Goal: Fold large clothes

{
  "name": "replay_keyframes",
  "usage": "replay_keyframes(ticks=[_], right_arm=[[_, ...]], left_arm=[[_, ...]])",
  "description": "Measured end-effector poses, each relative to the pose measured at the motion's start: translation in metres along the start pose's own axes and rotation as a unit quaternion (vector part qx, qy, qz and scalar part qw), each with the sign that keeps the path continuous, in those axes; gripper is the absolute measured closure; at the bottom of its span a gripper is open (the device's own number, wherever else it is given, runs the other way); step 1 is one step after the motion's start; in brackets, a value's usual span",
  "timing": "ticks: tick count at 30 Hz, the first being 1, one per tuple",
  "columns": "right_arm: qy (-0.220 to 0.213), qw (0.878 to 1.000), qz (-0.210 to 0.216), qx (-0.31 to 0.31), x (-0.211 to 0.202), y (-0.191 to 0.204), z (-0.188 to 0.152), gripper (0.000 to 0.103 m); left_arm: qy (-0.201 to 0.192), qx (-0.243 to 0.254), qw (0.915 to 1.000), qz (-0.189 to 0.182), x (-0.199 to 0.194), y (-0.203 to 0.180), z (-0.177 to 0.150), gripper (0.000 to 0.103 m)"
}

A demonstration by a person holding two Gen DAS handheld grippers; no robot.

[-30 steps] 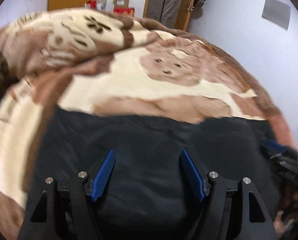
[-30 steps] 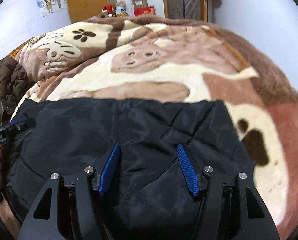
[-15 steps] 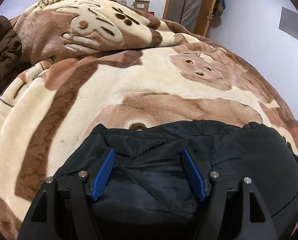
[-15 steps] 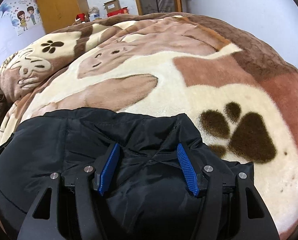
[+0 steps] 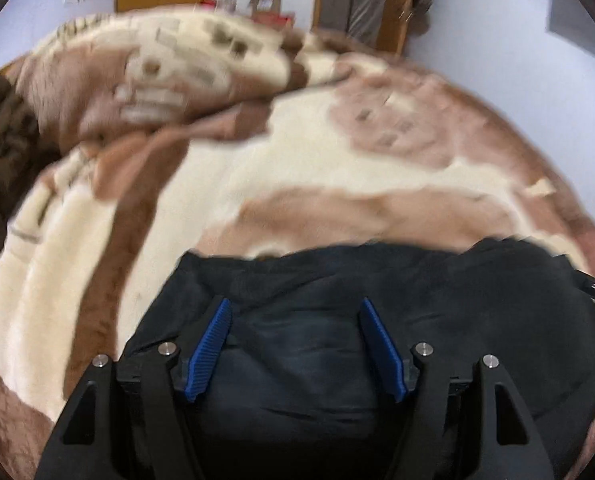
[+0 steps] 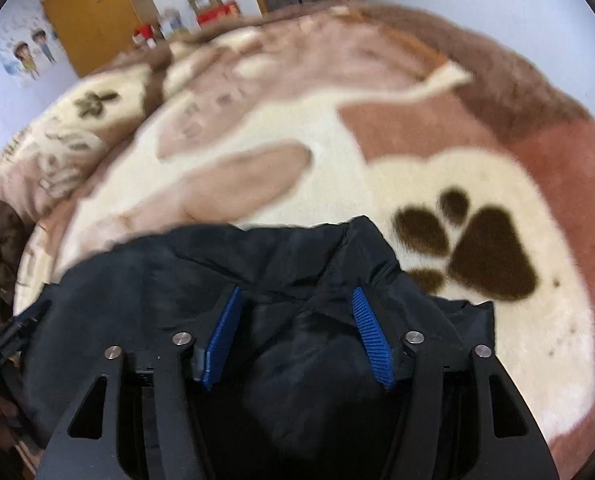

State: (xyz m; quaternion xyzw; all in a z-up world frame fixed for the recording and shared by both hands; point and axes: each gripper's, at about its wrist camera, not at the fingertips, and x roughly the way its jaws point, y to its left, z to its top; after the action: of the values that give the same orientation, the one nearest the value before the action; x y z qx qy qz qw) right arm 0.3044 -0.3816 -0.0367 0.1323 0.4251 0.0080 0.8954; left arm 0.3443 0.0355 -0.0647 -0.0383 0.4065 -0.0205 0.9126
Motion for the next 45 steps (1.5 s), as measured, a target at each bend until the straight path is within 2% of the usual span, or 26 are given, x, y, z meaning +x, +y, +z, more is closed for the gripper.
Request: replay_keyframes(ticks=[3, 5, 7, 8, 9, 11, 12, 13, 15, 20, 25, 27, 29, 30, 32, 33, 34, 36, 38, 42, 45], right_arm=[[-0.027, 0.999, 0.038, -0.015, -0.026, 0.029, -0.007, 0.049], [-0.025, 0.998, 0.041, -0.036, -0.028, 0.047, -0.013, 0.049], [-0.016, 0.996, 0.054, -0.066, -0.021, 0.064, -0.02, 0.049], [-0.013, 0.996, 0.047, -0.077, -0.015, 0.068, -0.023, 0.049], [-0.01, 0.996, 0.032, -0.088, -0.007, 0.071, -0.025, 0.05], [0.002, 0.995, 0.007, -0.097, 0.015, 0.066, -0.026, 0.051], [0.01, 0.996, 0.001, -0.091, 0.025, 0.06, -0.027, 0.051], [0.014, 0.997, 0.001, -0.082, 0.032, 0.053, -0.025, 0.052], [0.018, 0.997, 0.007, -0.07, 0.043, 0.044, -0.025, 0.053], [0.009, 0.997, -0.003, -0.076, 0.057, 0.042, -0.036, 0.054], [0.024, 0.997, -0.008, -0.076, 0.062, 0.042, -0.029, 0.054], [0.022, 0.997, -0.007, -0.08, 0.05, 0.044, -0.025, 0.055], [0.004, 0.997, -0.004, -0.081, 0.033, 0.042, -0.021, 0.058], [-0.009, 0.997, -0.006, -0.077, 0.022, 0.038, -0.018, 0.059], [-0.026, 0.997, -0.028, -0.07, 0.011, 0.028, -0.011, 0.069], [-0.026, 0.997, -0.035, -0.065, 0.011, 0.021, -0.009, 0.069], [-0.013, 0.997, -0.046, -0.055, 0.017, 0.01, -0.007, 0.069], [0.016, 0.997, -0.053, -0.048, 0.036, -0.003, -0.01, 0.084], [0.016, 0.998, -0.051, -0.044, 0.045, -0.008, -0.012, 0.084], [0.013, 0.996, -0.07, -0.048, 0.061, -0.008, -0.015, 0.085], [0.016, 0.998, -0.047, -0.024, 0.068, -0.02, -0.015, 0.085]], left_arm=[[-0.038, 0.009, 0.9984, -0.04, -0.033, -0.027, 0.003, 0.034], [-0.056, 0.015, 0.9957, -0.072, -0.046, -0.044, 0.004, 0.034], [-0.046, 0.03, 0.9924, -0.11, -0.046, -0.064, 0.004, 0.034], [-0.04, 0.044, 0.9911, -0.118, -0.042, -0.074, 0.004, 0.035], [-0.041, 0.062, 0.9925, -0.097, -0.035, -0.082, 0.002, 0.038], [-0.017, 0.074, 0.9956, -0.055, -0.01, -0.089, 0.0, 0.054], [0.015, 0.054, 0.9969, -0.055, 0.01, -0.083, -0.002, 0.056], [0.028, 0.034, 0.9972, -0.061, 0.022, -0.077, -0.006, 0.058], [0.03, 0.017, 0.9972, -0.067, 0.033, -0.073, -0.008, 0.059], [0.02, 0.047, 0.9982, -0.032, 0.043, -0.087, -0.017, 0.06], [0.031, 0.054, 0.9978, -0.02, 0.052, -0.089, -0.016, 0.062], [0.036, 0.055, 0.9974, -0.027, 0.045, -0.087, -0.012, 0.071], [0.032, 0.047, 0.9975, -0.04, 0.031, -0.078, -0.007, 0.087], [0.025, 0.043, 0.9979, -0.04, 0.023, -0.071, -0.003, 0.087], [0.007, 0.036, 0.9989, -0.03, 0.01, -0.052, 0.004, 0.087], [0.002, 0.034, 0.9992, -0.019, 0.008, -0.04, 0.006, 0.087], [0.002, 0.032, 0.9995, -0.005, 0.009, -0.029, 0.008, 0.087], [0.017, 0.025, 0.9993, 0.022, 0.021, -0.007, 0.007, 0.087], [0.035, 0.011, 0.999, 0.025, 0.037, 0.011, 0.0, 0.088], [0.029, -0.002, 0.9992, 0.026, 0.052, 0.015, -0.008, 0.089], [0.026, -0.009, 0.9994, 0.023, 0.061, 0.015, -0.013, 0.089]])
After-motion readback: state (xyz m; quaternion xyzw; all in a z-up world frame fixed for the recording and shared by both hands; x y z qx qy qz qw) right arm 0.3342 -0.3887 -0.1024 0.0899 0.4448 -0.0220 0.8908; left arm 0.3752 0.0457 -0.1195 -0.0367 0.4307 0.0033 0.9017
